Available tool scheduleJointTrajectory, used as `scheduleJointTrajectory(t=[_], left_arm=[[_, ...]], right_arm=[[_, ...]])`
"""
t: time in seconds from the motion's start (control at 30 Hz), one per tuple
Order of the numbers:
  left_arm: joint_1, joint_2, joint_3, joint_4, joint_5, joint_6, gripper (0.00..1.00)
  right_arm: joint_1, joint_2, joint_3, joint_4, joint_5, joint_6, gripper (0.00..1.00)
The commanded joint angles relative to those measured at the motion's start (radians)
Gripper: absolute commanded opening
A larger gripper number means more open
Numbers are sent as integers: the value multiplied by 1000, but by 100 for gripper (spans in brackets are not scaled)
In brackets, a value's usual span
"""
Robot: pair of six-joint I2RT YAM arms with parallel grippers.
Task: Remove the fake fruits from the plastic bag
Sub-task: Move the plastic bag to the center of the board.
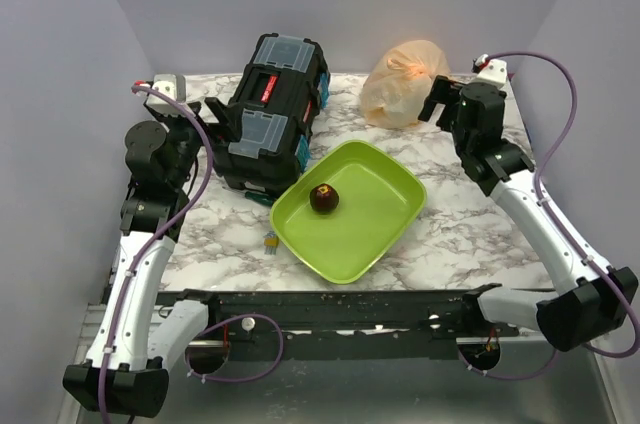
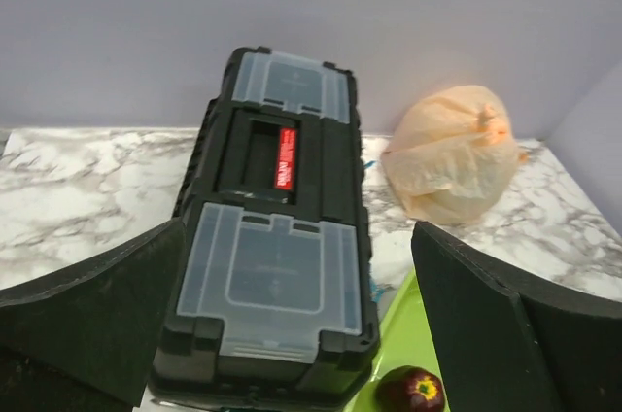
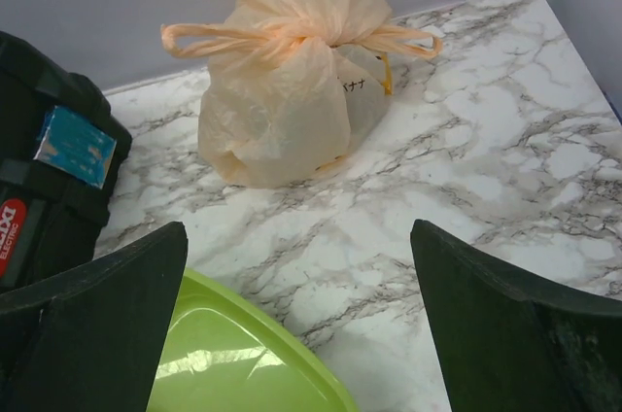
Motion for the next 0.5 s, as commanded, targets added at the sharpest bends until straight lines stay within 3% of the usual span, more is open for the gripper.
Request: scheduleJointTrajectory(t=[0.0,0.47], left_arm=[[-48,-21,40,-12,88,44,99],[-129,-17,-1,13,84,81,99]], right_arm=[[-1,73,5,57,32,33,100],[0,313,66,129,-76,114,100]])
